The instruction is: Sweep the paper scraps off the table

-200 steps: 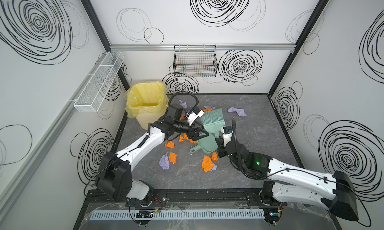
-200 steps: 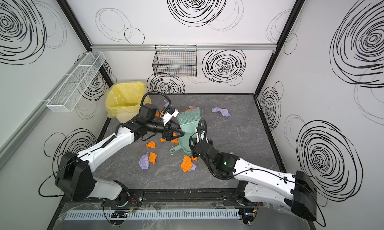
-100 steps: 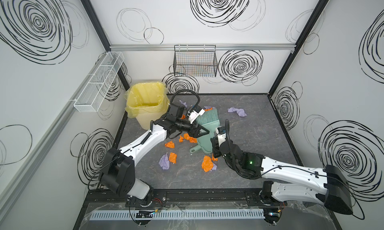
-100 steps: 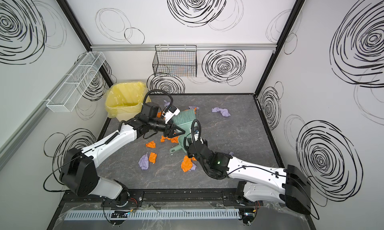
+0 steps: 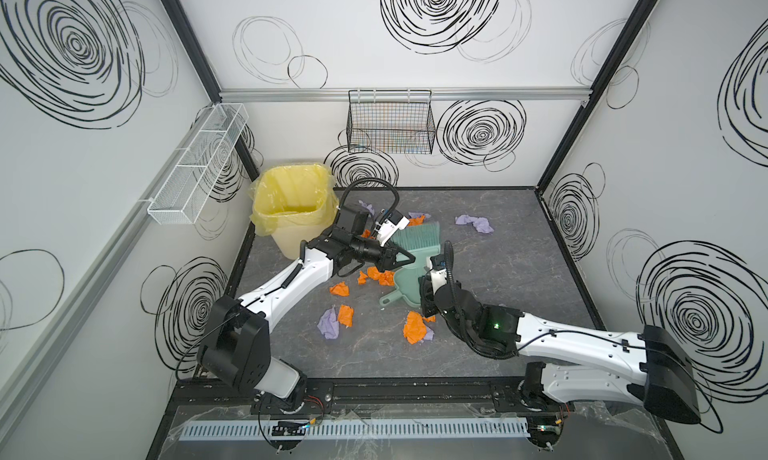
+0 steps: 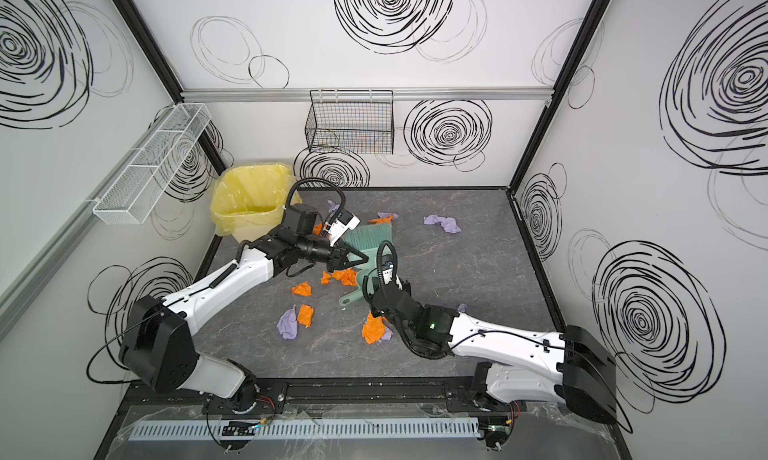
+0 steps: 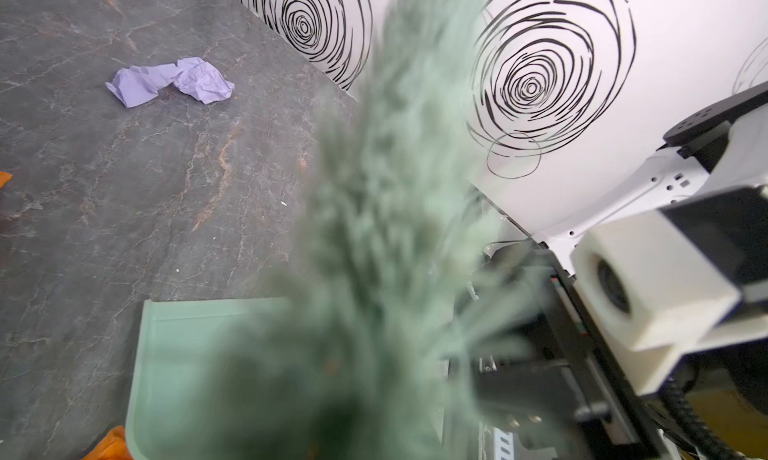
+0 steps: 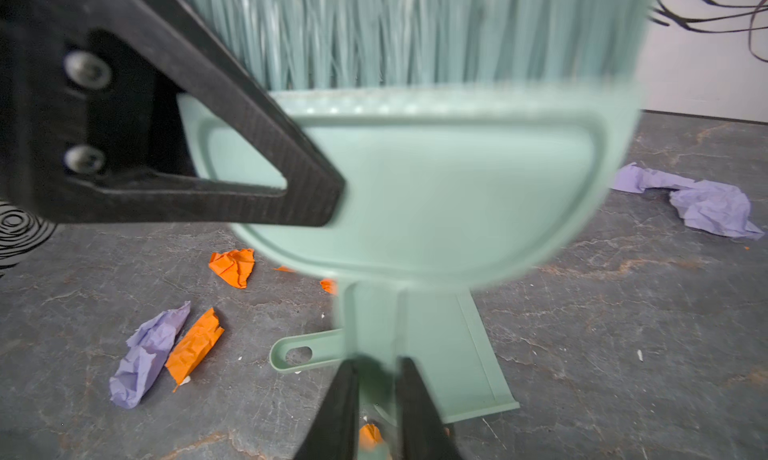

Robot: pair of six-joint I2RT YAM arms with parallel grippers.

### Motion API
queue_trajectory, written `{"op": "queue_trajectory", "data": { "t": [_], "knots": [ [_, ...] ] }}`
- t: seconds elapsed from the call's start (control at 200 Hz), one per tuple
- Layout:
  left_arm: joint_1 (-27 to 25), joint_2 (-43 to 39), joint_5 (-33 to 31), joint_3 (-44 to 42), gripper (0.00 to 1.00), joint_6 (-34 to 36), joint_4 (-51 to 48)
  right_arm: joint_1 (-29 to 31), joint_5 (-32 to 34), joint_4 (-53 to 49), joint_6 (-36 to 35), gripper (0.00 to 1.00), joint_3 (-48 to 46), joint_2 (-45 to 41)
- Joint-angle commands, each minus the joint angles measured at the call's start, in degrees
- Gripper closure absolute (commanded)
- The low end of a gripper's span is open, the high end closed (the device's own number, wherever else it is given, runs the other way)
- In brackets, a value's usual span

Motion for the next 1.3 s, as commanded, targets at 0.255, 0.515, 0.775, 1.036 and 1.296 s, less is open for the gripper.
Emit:
{"op": "queue_trajectory", "data": {
  "t": [0.255,0.515,0.775,1.036,1.296],
  "knots": [
    [2.1,-1.8,5.4,0.4,1.0,0.0,3.4,0.8,-0.8,9.6,3.7,0.49,-4.9,-7.4],
    [8.5,-7.6,12.5,-6.1,1.0,-26.1,31.6,-3.9,-15.1,34.8,4.0,0.36,-21.1,-23.6],
    [9.7,-12.2,3.8,-15.2,1.0,-53.0,62.3,-11.1,-25.0,53.3,10.1,0.38,-26.5,-24.2],
    [9.7,-11.6,0.5,-16.5,1.0,-60.9,68.7,-13.7,-29.2,65.1,14.4,0.39,-22.4,-13.0],
    [9.2,-13.6,0.0,-17.4,1.0,-61.4,68.0,-14.5,-31.7,72.0,16.2,0.42,-18.2,-5.1]
  ]
}}
